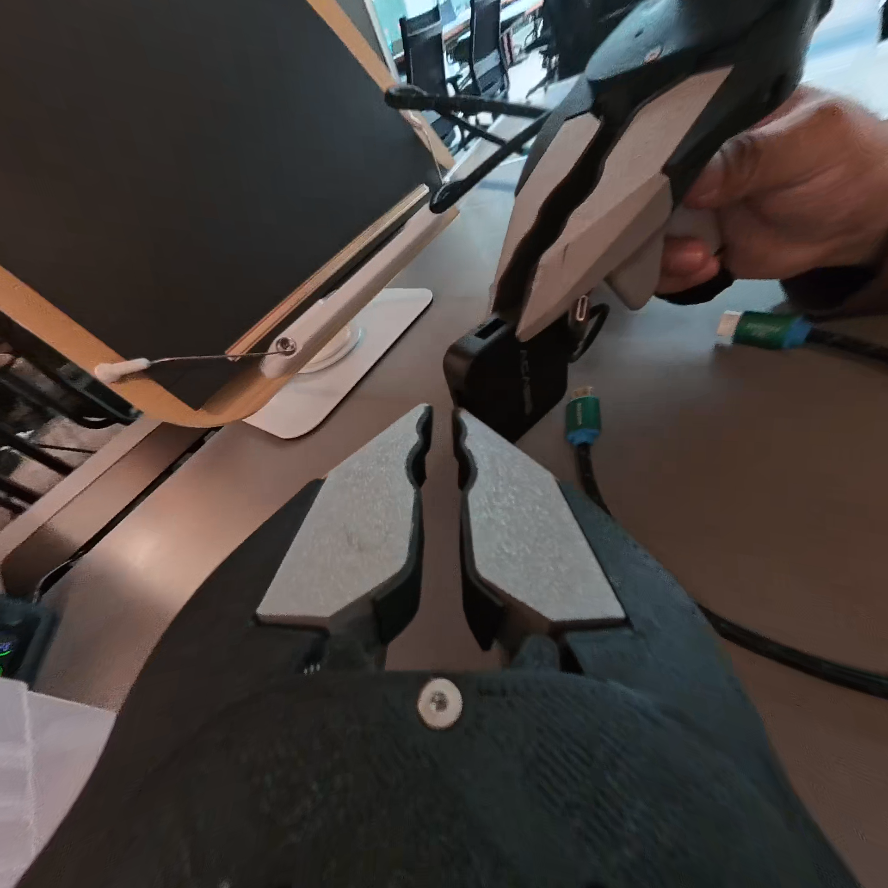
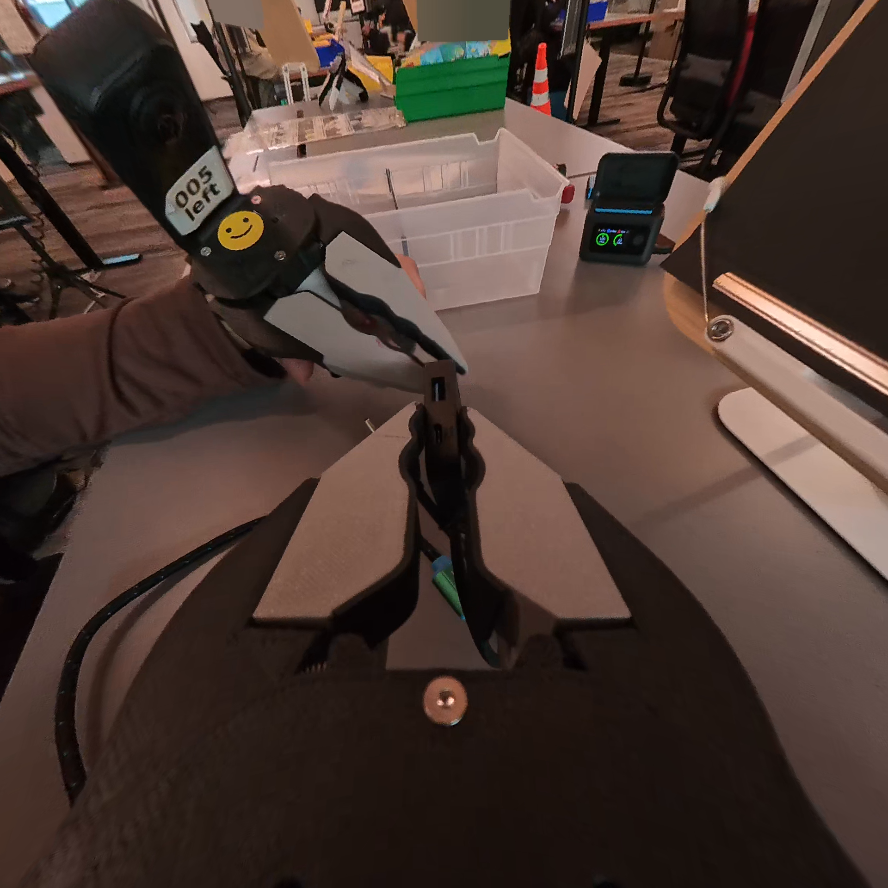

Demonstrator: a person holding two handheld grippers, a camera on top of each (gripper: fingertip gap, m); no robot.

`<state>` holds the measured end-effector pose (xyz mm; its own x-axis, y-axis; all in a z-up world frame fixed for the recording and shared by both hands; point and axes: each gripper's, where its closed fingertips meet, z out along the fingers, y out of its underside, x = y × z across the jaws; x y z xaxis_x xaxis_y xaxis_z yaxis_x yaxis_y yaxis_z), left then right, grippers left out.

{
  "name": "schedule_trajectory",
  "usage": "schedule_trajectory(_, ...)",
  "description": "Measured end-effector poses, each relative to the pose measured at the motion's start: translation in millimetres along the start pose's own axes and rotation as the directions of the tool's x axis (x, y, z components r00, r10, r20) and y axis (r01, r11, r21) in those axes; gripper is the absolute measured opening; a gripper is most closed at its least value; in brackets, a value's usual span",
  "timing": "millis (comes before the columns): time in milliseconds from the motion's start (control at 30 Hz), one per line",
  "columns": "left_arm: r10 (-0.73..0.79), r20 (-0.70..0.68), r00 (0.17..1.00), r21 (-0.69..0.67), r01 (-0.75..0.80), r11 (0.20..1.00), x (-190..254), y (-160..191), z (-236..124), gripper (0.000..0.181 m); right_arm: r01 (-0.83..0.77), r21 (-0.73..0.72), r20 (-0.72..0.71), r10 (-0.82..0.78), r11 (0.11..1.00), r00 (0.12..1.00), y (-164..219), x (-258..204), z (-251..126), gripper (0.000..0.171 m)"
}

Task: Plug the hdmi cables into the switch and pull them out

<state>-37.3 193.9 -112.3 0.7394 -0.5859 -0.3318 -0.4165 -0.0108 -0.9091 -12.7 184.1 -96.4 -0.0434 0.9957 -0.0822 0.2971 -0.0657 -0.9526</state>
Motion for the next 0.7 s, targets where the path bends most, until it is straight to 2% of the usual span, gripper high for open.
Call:
schedule_trajectory(100, -0.054, -0.049, 0.997, 0.025, 0.055, 0.998, 3.2, -3.7, -4.6, 0.010, 0.012, 0.020, 0.001, -0.012, 1.000, 1.000, -4.5, -1.9, -4.4, 0.010)
schedule_trajectory(300, -0.067, -0.067, 0.995, 0.081, 0.072, 0.994, 6.7, -14.0, -9.1, 0.012, 0.046, 0.062, 0.014, -0.047, 0.997, 0.999, -13.9, -8.4, -12.8, 0.010)
schedule_trajectory(333, -0.057, -0.097, 0.994, 0.079, 0.065, 0.995, 11.2, -14.4, -10.6, 0.027, 0.042, 0.067, -0.005, -0.041, 0.997, 0.999, -14.8, -5.2, -14.4, 0.010)
schedule_trajectory(367, -0.034, -0.176, 0.984, 0.079, 0.049, 0.996, 23.4, -14.7, -13.3, 0.055, 0.034, 0.069, -0.021, -0.033, 0.997, 0.999, -15.1, -1.9, -15.8, 0.010)
schedule_trajectory(400, -0.035, -0.208, 0.977, 0.084, 0.053, 0.995, 29.1, -15.9, -14.6, 0.058, 0.027, 0.072, -0.022, -0.026, 0.997, 0.999, -15.3, -0.7, -16.7, 0.010)
schedule_trajectory(533, 0.021, -0.152, 0.988, 0.103, -0.006, 0.995, 31.0, -17.5, -5.0, 0.041, 0.028, 0.094, 0.133, -0.040, 0.995, 0.990, -18.2, -28.4, -12.3, 0.011)
schedule_trajectory(567, 0.034, -0.184, 0.982, 0.104, -0.015, 0.995, 39.4, -17.0, -2.7, 0.042, 0.039, 0.092, 0.163, -0.054, 0.995, 0.985, -17.8, -36.2, -9.5, 0.011)
schedule_trajectory(633, 0.086, -0.221, 0.972, 0.105, -0.064, 0.992, 53.7, -16.0, 1.1, 0.035, 0.085, 0.076, 0.178, -0.097, 0.994, 0.979, -14.6, -45.0, -3.9, 0.011)
schedule_trajectory(700, 0.166, -0.182, 0.969, 0.100, -0.149, 0.984, 51.1, -14.5, 4.0, 0.032, 0.112, 0.060, 0.159, -0.120, 0.992, 0.980, -12.4, -44.2, -2.7, 0.012)
